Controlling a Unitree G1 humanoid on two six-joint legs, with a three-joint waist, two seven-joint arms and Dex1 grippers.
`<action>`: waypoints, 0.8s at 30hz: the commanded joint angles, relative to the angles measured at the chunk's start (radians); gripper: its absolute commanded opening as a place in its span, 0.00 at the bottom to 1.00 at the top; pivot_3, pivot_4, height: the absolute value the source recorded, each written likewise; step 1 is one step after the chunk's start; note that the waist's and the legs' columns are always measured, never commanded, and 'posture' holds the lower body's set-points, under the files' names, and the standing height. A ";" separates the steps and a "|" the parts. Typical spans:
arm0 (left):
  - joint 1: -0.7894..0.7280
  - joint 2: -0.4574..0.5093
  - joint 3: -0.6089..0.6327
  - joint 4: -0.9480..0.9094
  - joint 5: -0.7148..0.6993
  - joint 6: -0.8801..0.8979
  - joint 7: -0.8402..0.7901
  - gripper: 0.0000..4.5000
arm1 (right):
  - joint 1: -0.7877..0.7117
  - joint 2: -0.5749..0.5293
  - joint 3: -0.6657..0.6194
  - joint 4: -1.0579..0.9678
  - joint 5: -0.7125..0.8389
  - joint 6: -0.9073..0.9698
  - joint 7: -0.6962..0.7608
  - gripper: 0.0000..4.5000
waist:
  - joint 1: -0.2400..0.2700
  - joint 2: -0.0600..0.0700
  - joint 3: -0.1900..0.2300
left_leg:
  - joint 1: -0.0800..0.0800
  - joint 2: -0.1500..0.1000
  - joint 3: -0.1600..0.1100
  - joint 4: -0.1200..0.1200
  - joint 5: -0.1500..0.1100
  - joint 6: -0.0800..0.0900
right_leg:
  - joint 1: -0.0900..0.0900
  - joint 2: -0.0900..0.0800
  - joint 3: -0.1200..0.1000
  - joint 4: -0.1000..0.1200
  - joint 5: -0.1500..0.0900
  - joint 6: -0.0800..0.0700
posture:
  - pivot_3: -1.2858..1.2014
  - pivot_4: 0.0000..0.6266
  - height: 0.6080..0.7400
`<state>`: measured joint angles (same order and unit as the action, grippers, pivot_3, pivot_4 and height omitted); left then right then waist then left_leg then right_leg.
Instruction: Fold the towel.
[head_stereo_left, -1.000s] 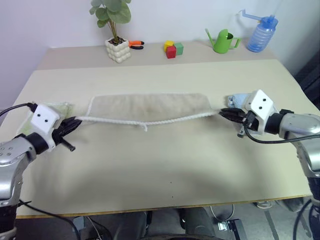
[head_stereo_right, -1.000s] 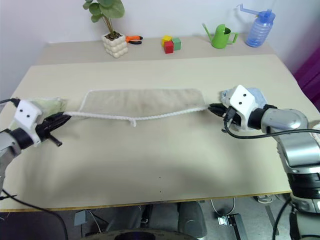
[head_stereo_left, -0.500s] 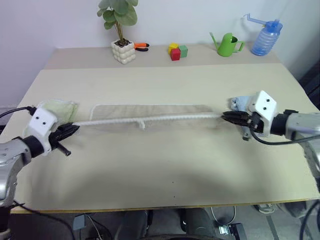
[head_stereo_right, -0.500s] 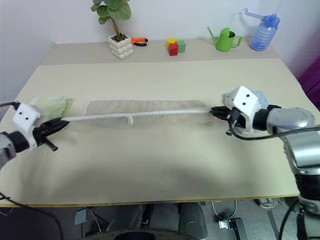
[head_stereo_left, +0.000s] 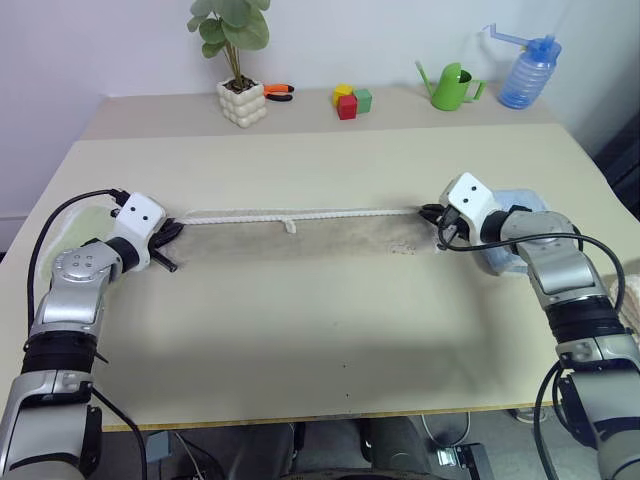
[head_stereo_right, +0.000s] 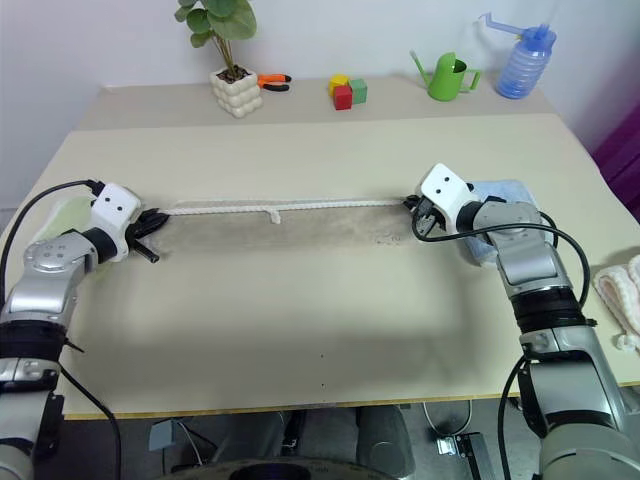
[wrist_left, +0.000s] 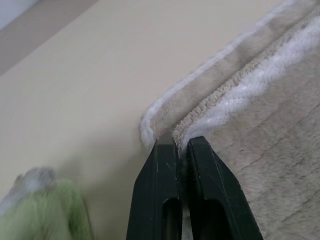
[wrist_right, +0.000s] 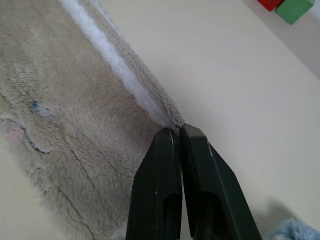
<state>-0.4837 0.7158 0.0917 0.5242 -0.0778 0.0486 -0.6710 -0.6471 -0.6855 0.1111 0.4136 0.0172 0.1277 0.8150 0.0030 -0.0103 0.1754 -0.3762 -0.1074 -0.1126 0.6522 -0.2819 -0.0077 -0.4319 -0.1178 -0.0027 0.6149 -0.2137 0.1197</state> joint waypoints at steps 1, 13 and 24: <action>-0.029 0.004 0.006 0.053 0.025 -0.065 0.026 0.04 | -0.026 0.003 -0.014 0.028 -0.016 -0.029 -0.011 0.03 | -0.002 0.000 0.000 | 0.000 0.000 0.000 0.000 0.000 0.000 | 0.000 0.000 0.000 0.000 0.000 0.000 | 0.52 0.24 0.94; -0.071 -0.050 0.040 0.146 0.014 -0.100 0.099 0.45 | 0.000 0.020 -0.039 0.039 -0.019 -0.033 -0.049 0.21 | -0.016 0.000 0.000 | 0.000 0.000 0.000 0.000 0.000 0.000 | 0.000 0.000 0.000 0.001 0.000 0.000 | 0.52 0.24 0.94; -0.069 -0.087 0.080 0.096 -0.004 -0.113 0.177 0.81 | 0.030 -0.001 -0.101 -0.020 -0.020 -0.051 -0.167 0.61 | -0.016 0.000 0.000 | 0.000 0.000 0.000 0.001 0.000 0.000 | 0.000 0.000 0.000 0.001 0.000 0.000 | 0.52 0.24 0.94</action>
<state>-0.5423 0.6195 0.1364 0.6725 -0.0572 -0.0415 -0.5080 -0.6232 -0.6699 0.0571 0.4590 -0.0256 0.0810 0.6551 -0.0126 -0.0104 0.1753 -0.3764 -0.1077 -0.1127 0.6529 -0.2818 -0.0079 -0.4323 -0.1180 -0.0024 0.6161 -0.2136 0.1199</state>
